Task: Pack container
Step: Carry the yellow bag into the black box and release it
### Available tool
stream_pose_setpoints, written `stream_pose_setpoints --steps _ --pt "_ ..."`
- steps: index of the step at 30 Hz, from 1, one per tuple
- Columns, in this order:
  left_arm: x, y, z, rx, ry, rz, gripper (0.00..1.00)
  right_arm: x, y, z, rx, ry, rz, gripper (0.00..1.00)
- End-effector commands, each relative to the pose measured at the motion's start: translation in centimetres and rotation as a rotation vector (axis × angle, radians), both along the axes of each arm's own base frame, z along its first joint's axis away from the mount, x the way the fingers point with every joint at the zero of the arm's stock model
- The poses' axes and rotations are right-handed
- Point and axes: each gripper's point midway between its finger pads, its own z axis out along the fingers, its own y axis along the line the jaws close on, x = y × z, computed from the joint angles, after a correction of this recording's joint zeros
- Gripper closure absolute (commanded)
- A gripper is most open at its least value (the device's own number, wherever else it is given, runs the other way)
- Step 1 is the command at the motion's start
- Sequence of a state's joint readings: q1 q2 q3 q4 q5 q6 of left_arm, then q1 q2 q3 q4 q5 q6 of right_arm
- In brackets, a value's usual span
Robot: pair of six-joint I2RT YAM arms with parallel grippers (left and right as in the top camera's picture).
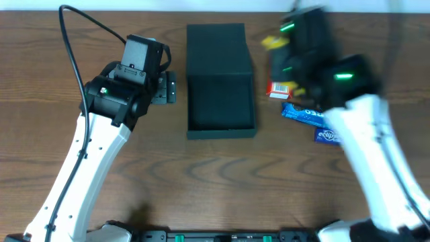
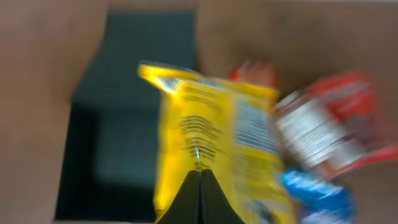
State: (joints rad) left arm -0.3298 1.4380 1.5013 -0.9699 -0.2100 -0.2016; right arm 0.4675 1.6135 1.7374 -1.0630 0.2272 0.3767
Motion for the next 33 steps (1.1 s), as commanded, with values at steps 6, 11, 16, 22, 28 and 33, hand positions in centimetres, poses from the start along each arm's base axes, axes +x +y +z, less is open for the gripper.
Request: stream_pose_setpoints --steps 6,11,16,22,28,33 --pt "-0.8 3.3 2.6 -0.083 -0.066 0.169 0.04 -0.9 10.1 -11.0 0.095 0.149 -0.070 0.98" --pt "-2.0 4.0 2.9 -0.083 -0.055 0.189 0.04 -1.1 12.0 -14.9 0.087 0.204 -0.103 0.99" --pt "-2.4 4.1 3.2 -0.086 -0.059 0.189 0.05 -0.6 14.1 -15.9 0.092 0.161 -0.081 0.98" --pt "-2.5 3.7 3.2 -0.106 -0.055 0.178 0.05 0.3 14.8 -15.8 0.029 0.065 -0.071 0.98" --pt "-2.5 3.7 3.2 -0.106 -0.055 0.178 0.05 0.4 16.2 -17.8 -0.020 0.062 0.001 0.98" --pt "-2.5 3.7 3.2 -0.106 -0.056 0.178 0.05 0.3 16.7 -17.6 -0.094 0.051 0.122 0.01"
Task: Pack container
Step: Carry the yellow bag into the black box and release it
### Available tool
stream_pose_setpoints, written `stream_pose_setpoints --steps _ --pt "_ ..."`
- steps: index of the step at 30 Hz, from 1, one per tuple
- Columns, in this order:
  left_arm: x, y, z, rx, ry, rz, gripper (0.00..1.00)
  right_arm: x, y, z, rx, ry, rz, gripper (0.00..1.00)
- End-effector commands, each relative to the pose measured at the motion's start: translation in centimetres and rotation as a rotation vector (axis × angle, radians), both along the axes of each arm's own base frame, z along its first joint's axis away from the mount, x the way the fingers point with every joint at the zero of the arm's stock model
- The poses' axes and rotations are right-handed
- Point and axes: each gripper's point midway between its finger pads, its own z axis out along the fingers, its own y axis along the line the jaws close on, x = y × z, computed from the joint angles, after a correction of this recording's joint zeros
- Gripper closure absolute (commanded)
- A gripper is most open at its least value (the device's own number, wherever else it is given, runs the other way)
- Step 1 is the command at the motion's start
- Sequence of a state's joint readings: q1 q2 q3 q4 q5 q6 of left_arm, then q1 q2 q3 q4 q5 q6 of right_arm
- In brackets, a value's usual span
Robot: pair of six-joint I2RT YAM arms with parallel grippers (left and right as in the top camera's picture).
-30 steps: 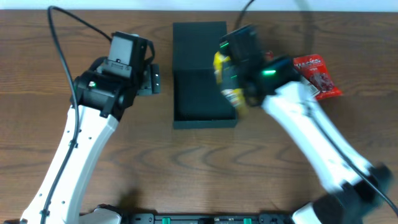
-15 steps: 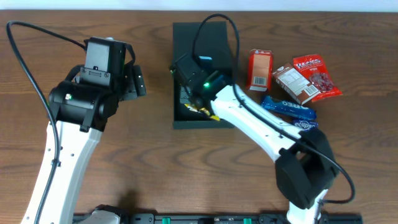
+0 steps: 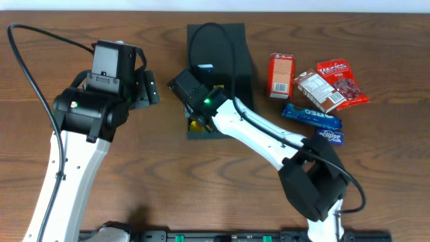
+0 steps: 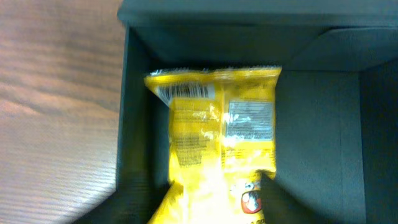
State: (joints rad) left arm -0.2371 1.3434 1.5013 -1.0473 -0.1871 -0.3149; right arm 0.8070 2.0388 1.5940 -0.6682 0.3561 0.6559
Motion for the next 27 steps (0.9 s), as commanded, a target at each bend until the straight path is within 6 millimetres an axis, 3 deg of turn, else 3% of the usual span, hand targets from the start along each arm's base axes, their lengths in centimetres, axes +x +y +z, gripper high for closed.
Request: stream_pose_setpoints --steps 1,4,5,7,10,15,21,27 --pt "-0.1 0.1 1.3 -0.014 -0.036 0.008 0.05 0.6 0.6 1.9 -0.057 -0.058 0.102 0.01" --pt "-0.1 0.1 1.3 -0.014 -0.036 0.008 0.05 1.3 0.3 5.8 -0.021 -0.121 0.112 0.03" --pt "-0.1 0.1 1.3 -0.013 -0.036 0.008 0.05 1.4 0.0 6.9 -0.008 -0.137 0.109 0.26" --pt "-0.1 0.1 1.3 -0.013 -0.036 0.008 0.05 1.5 -0.9 8.0 0.005 -0.140 0.098 0.96" --pt "0.0 0.1 1.3 -0.014 -0.039 0.008 0.05 0.6 -0.6 6.6 0.030 -0.037 0.226 0.99" --pt "0.0 0.1 1.4 -0.015 -0.043 0.008 0.05 -0.6 0.2 1.7 0.099 0.136 0.325 0.99" --pt "0.0 0.1 1.4 -0.014 -0.042 0.008 0.05 -1.6 0.6 -4.9 0.054 0.275 0.376 0.99" --pt "0.0 0.1 1.4 -0.014 -0.042 0.008 0.05 -1.5 0.5 -5.8 0.044 0.286 0.391 0.99"
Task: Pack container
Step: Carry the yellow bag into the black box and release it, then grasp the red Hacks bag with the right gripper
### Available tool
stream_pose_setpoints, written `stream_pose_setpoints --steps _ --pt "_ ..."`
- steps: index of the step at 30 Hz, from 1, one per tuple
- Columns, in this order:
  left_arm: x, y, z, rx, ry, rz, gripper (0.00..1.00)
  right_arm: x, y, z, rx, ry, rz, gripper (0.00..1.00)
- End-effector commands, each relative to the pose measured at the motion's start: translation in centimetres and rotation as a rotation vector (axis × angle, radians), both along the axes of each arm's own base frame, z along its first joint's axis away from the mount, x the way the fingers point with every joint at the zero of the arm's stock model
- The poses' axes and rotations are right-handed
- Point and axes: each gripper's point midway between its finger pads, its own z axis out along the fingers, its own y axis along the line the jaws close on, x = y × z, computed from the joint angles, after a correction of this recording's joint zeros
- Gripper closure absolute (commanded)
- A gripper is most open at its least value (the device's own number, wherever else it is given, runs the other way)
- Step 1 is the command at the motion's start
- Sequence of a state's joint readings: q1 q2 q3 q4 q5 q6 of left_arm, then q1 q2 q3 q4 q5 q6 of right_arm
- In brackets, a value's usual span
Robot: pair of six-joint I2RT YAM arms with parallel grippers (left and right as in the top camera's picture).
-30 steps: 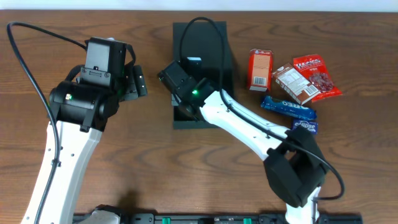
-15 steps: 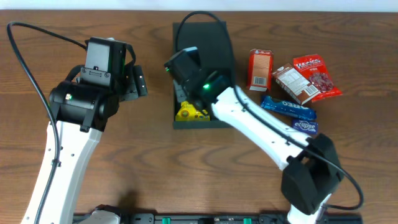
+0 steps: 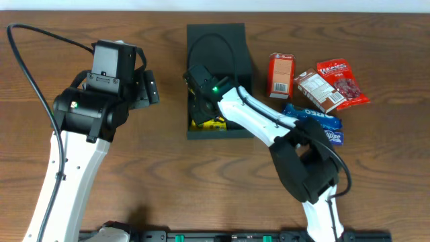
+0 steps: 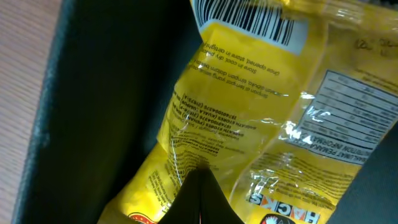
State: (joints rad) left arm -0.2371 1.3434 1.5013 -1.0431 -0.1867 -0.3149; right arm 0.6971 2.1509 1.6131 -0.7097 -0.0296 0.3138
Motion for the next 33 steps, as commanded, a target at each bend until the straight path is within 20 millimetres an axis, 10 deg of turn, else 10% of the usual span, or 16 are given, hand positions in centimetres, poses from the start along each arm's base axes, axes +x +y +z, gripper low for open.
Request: stream_pose_setpoints --steps 1,5,9,12,14,19,21,25,33 --pt "-0.1 0.1 1.3 -0.013 -0.037 0.008 0.05 0.1 0.3 0.3 0.017 -0.006 0.041 0.99" --pt "-0.1 0.1 1.3 -0.012 -0.037 0.008 0.05 1.4 0.1 4.3 0.055 -0.052 0.024 0.99" --pt "-0.1 0.2 1.3 -0.007 -0.038 0.007 0.05 4.3 -2.3 13.5 0.070 -0.245 -0.033 0.99" --pt "-0.1 0.2 1.3 -0.007 -0.038 0.007 0.05 6.1 -7.8 19.9 0.002 -0.413 -0.049 0.99" --pt "0.0 0.2 1.4 -0.007 -0.039 0.007 0.05 7.2 -14.8 22.0 -0.126 -0.462 -0.121 0.99" --pt "0.0 0.2 1.3 -0.008 -0.039 0.007 0.05 7.3 -30.5 19.0 -0.293 -0.284 -0.390 0.99" --pt "0.0 0.2 1.3 -0.008 -0.040 0.007 0.05 7.4 -34.5 17.1 -0.294 -0.220 -0.464 0.83" --pt "0.0 0.2 1.4 -0.002 -0.040 0.000 0.05 7.6 -39.4 13.0 -0.279 -0.109 -0.489 0.15" --pt "0.2 0.1 1.5 0.006 -0.045 -0.013 0.05 8.0 -46.1 5.4 -0.289 0.013 -0.618 0.01"
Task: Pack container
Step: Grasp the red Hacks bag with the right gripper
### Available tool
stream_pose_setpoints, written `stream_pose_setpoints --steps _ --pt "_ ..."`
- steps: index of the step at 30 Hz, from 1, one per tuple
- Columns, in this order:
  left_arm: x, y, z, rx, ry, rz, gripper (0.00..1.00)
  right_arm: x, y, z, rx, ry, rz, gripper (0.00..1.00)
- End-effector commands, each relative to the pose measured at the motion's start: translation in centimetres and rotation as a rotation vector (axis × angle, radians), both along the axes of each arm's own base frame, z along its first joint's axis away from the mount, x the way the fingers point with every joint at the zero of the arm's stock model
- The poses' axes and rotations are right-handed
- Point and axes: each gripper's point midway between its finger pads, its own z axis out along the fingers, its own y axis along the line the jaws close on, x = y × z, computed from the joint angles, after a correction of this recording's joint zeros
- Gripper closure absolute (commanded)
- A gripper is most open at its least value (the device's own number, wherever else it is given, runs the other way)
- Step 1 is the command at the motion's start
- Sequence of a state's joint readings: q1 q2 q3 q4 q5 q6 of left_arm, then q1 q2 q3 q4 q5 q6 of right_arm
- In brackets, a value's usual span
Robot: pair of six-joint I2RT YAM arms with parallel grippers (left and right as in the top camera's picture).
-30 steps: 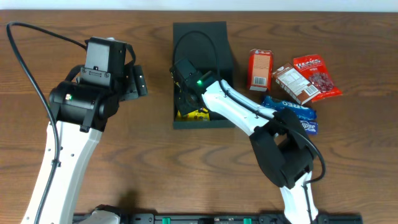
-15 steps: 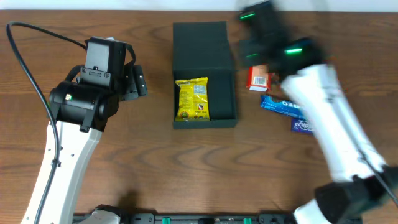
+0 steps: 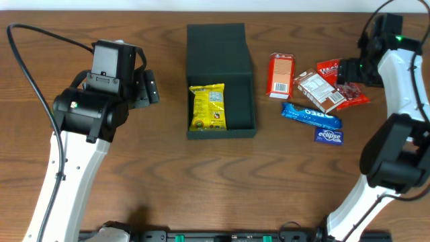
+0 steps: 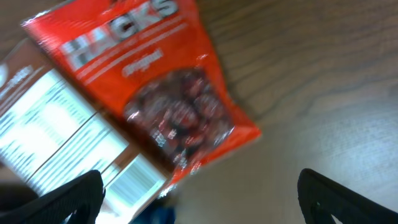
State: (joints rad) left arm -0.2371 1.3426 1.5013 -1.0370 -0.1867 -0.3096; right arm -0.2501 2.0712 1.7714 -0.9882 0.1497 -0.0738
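Note:
The dark box point(image 3: 238, 75) lies open in the middle of the table, and the yellow snack bag point(image 3: 207, 106) rests flat in its front left part. My right gripper point(image 3: 347, 72) is open and empty, hovering over the red snack bag point(image 3: 348, 87) at the far right. In the right wrist view the right gripper point(image 4: 200, 205) has its fingers spread wide, with the red snack bag point(image 4: 163, 81) just beyond them. My left gripper point(image 3: 149, 87) is held open and empty left of the box.
Right of the box are a red carton point(image 3: 281, 75), a brown and white packet point(image 3: 316, 91), a blue bar point(image 3: 310, 115) and a small blue gum pack point(image 3: 328, 136). The brown and white packet point(image 4: 53, 127) overlaps the red bag's left side.
My right gripper was shut on the yellow bag inside the box. The bag now lies loose in the box, and the gripper is open over the red bag at the far right.
My right gripper first held the yellow bag in the air near the pile at the right. Then it was in the box with the bag, low in the front left corner. Now the bag lies released there and the gripper is back over the pile. The left arm stayed still.

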Motion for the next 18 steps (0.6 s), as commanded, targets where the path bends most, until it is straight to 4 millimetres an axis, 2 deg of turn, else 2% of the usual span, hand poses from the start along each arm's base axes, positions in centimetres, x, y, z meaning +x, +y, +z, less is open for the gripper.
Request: stream_pose_setpoints --steps 1,7,10,16,18 --pt "0.1 0.1 1.4 0.004 -0.040 -0.009 0.05 0.5 -0.8 -1.9 0.009 0.008 0.003 0.01" --pt "0.1 0.1 1.3 0.004 -0.038 -0.009 0.05 2.8 -0.8 -5.2 0.032 -0.019 0.056 0.01" --pt "0.1 0.1 1.4 0.003 -0.039 -0.009 0.05 3.4 0.2 -6.9 0.083 -0.020 0.104 0.01" --pt "0.1 0.0 1.3 -0.009 -0.039 -0.006 0.05 3.3 0.8 -9.2 0.121 0.010 0.128 0.01" --pt "0.1 0.0 1.3 -0.016 -0.040 0.003 0.05 3.4 1.0 -9.3 0.134 0.010 0.134 0.07"
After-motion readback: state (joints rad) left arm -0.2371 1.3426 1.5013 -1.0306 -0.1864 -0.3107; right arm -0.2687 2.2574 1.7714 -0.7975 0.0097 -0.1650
